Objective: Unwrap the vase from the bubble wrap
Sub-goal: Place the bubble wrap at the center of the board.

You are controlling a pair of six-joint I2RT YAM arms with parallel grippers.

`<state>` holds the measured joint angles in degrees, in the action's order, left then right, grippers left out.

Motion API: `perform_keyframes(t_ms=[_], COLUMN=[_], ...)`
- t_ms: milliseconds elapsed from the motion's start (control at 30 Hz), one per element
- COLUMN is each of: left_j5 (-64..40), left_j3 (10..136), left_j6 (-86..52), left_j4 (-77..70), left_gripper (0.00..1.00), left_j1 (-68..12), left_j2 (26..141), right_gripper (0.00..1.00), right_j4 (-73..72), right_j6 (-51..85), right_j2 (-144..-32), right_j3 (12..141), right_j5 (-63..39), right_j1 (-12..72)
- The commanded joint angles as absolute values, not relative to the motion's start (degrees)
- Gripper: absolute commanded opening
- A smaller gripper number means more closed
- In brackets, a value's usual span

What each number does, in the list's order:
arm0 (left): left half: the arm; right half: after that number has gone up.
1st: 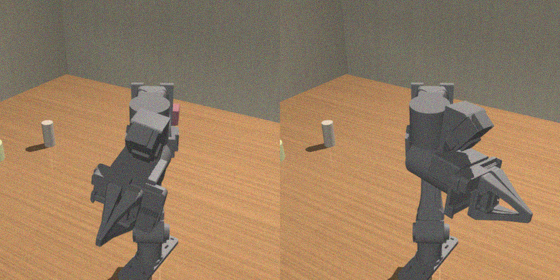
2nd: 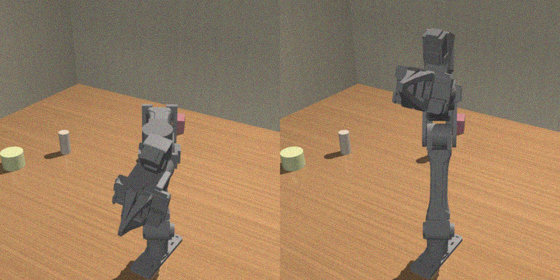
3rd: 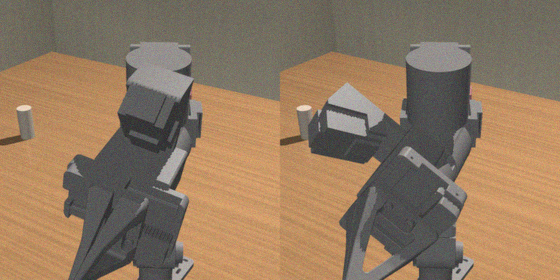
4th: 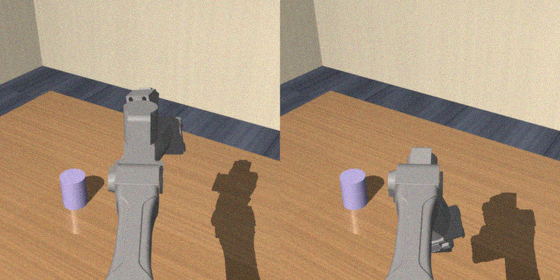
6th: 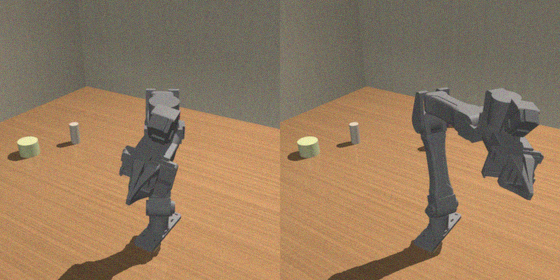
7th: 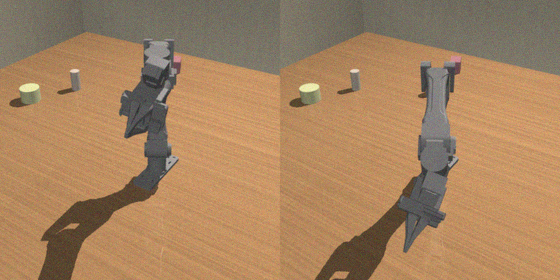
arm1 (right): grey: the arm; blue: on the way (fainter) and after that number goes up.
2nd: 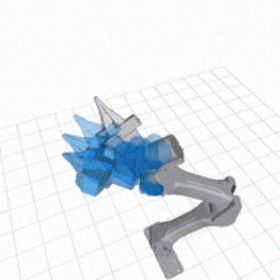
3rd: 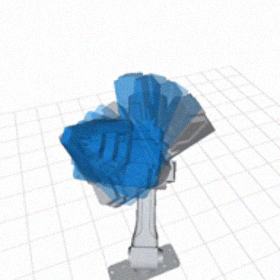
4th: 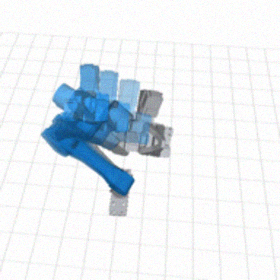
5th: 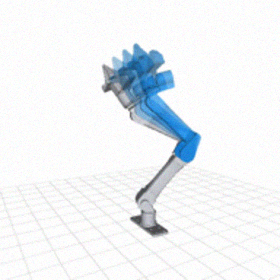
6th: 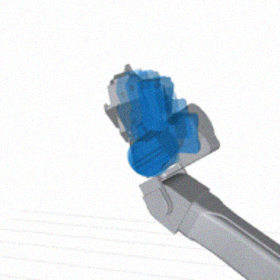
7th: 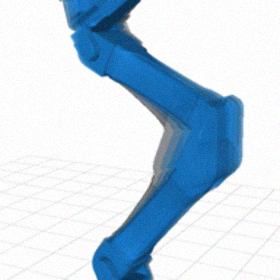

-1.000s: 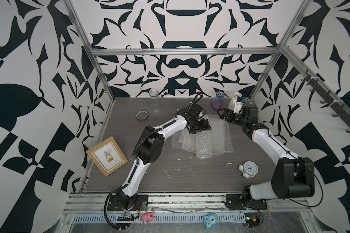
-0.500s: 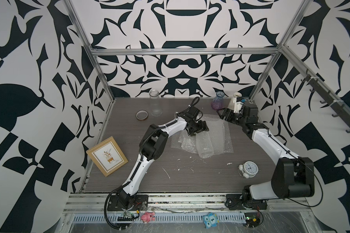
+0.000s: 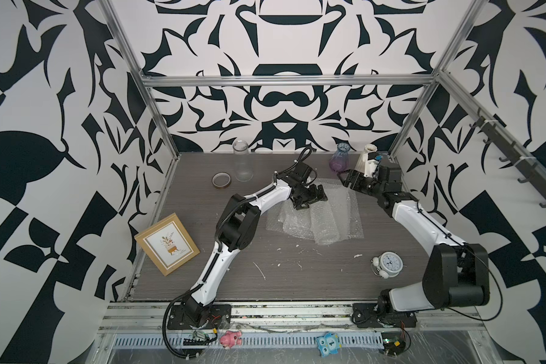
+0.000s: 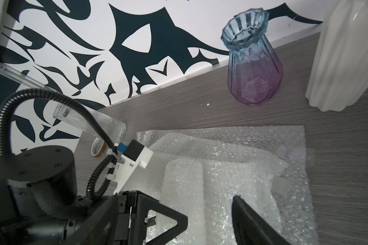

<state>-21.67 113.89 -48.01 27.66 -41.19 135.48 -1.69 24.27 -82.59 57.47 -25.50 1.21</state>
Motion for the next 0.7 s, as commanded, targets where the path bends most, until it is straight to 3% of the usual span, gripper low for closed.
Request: perform_keyframes(t_ms=[0,200,400,667], left_j5=[-23.8,-27.7,-23.5,-9.3], left_j3=[112.2,107.9,105.8,99.4], left_j6=[-48.8,-50.2,-39.2,-22.3], left_j4=[26.1,22.0,33.3,50.2], left_gripper=[0.95,0.95,1.0,0.99], left_j1=[-41.0,-41.0,-40.6,-37.6], left_j2=[130.8,125.9,117.1,101.5], right_gripper=[0.84,0.85,0.88,0.91], right_j4=[0.5,5.5,9.5,19.6], right_j6=[20.5,16.5,15.4,12.9], right_j2=[-82.1,-80.5,-80.4,-85.6], right_j3=[59.0,59.8,61.4,69.5], right_j5=[-25.5,-23.5,-22.6,-7.1], right_j1=[1.0,1.0,1.7,15.5])
